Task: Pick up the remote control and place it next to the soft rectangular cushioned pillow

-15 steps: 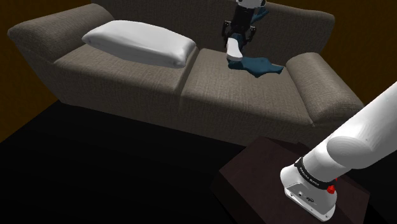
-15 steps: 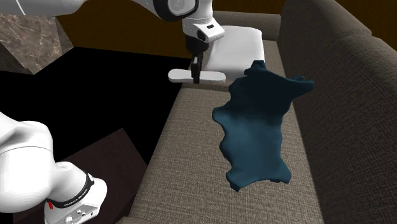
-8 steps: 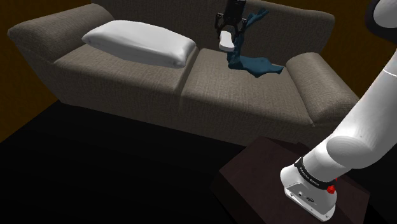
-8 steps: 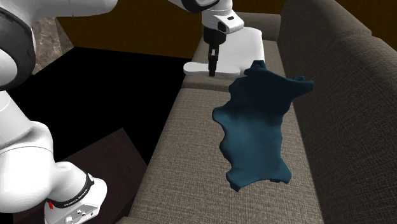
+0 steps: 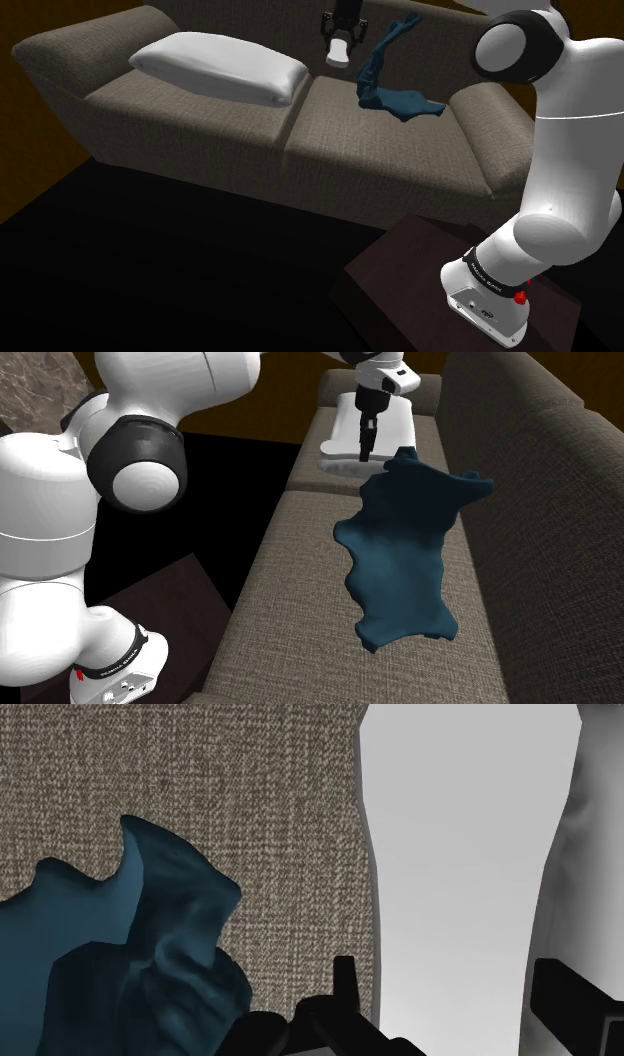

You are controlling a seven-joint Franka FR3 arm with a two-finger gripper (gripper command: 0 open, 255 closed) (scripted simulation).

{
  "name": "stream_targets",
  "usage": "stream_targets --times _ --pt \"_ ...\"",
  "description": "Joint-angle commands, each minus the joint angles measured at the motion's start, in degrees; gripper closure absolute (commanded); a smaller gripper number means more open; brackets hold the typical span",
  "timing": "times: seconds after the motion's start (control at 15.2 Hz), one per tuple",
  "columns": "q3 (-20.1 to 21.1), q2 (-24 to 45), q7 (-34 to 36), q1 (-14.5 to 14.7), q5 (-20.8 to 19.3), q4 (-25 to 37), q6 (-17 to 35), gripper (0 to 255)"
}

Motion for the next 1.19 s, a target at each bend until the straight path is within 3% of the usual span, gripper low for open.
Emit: stream_targets --times 0.0,1.12 --pt "-0.01 0.51 -0.02 -0.01 -0.01 -0.35 0.93 255" --pt "-0.02 -2.21 -0.07 -0.34 0.08 -17.97 15.82 255"
